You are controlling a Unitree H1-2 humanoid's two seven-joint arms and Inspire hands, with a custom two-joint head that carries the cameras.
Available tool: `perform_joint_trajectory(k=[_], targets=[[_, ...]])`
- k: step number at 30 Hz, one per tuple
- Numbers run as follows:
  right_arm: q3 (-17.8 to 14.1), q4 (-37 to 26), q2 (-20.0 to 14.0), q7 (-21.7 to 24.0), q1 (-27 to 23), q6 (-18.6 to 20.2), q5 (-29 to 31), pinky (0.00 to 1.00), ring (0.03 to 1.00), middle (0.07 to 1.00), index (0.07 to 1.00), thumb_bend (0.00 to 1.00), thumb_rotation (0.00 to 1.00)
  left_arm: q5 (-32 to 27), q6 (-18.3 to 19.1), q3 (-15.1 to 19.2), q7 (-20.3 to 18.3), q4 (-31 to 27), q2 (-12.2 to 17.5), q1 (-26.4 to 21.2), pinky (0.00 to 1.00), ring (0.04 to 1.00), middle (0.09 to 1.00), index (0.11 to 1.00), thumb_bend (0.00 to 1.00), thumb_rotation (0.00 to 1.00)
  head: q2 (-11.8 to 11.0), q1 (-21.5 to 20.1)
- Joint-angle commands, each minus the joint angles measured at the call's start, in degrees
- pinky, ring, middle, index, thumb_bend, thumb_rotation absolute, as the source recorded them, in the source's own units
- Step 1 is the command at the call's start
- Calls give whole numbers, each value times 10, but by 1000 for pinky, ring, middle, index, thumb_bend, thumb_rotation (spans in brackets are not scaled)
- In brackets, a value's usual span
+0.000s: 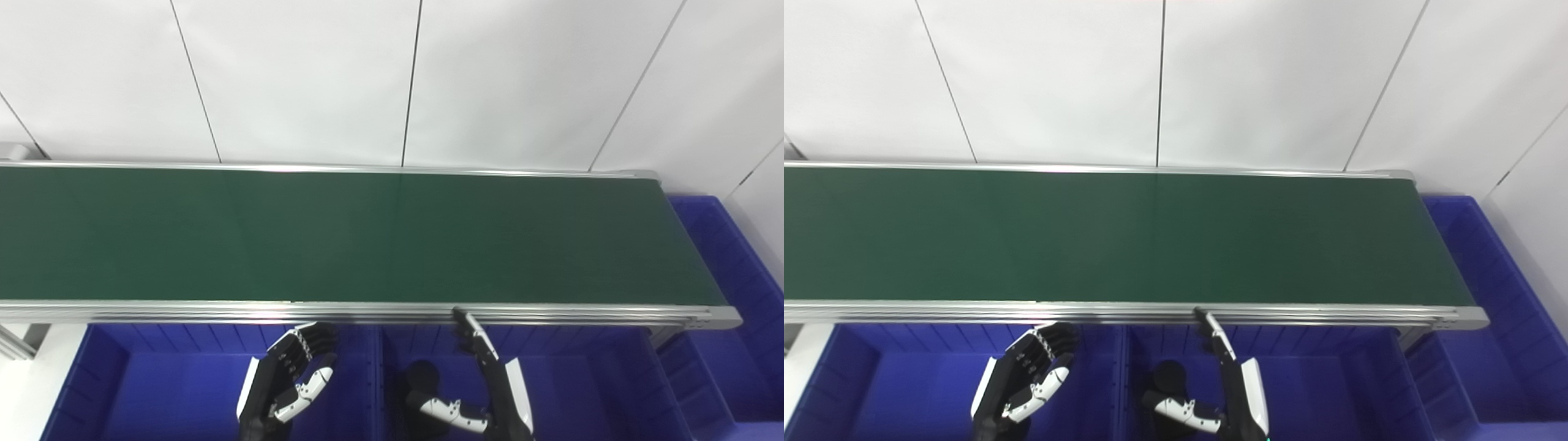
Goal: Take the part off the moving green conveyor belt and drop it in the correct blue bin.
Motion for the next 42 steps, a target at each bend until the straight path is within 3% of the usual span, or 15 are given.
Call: perform_joint_trajectory(k=[1,11,18,35,42], targets=[[1,-4,0,-15,-7,-33,3,579,672,717,723,679,115,1,-20,-4,-2,-11,-2,0,741,694,694,662,467,0,0,3],[9,28,-14,-15,-11,-34,44,526,609,658,649,676,57,-3,-20,-7,-5,-7,-3,-1,729,690,694,662,466,0,2,11],[18,36,-21,-11,-14,-33,61,533,620,673,665,689,7,-3,-19,-7,-4,-8,-5,0,700,684,693,664,474,0,2,14],[28,22,-30,-5,-16,-34,74,603,706,765,782,691,88,15,-19,-9,7,-9,-6,0,692,683,695,667,416,0,1,16],[25,18,-29,-5,-16,-34,67,619,716,770,799,707,116,18,-20,-12,11,-11,-5,-1,699,691,696,666,455,0,1,14]])
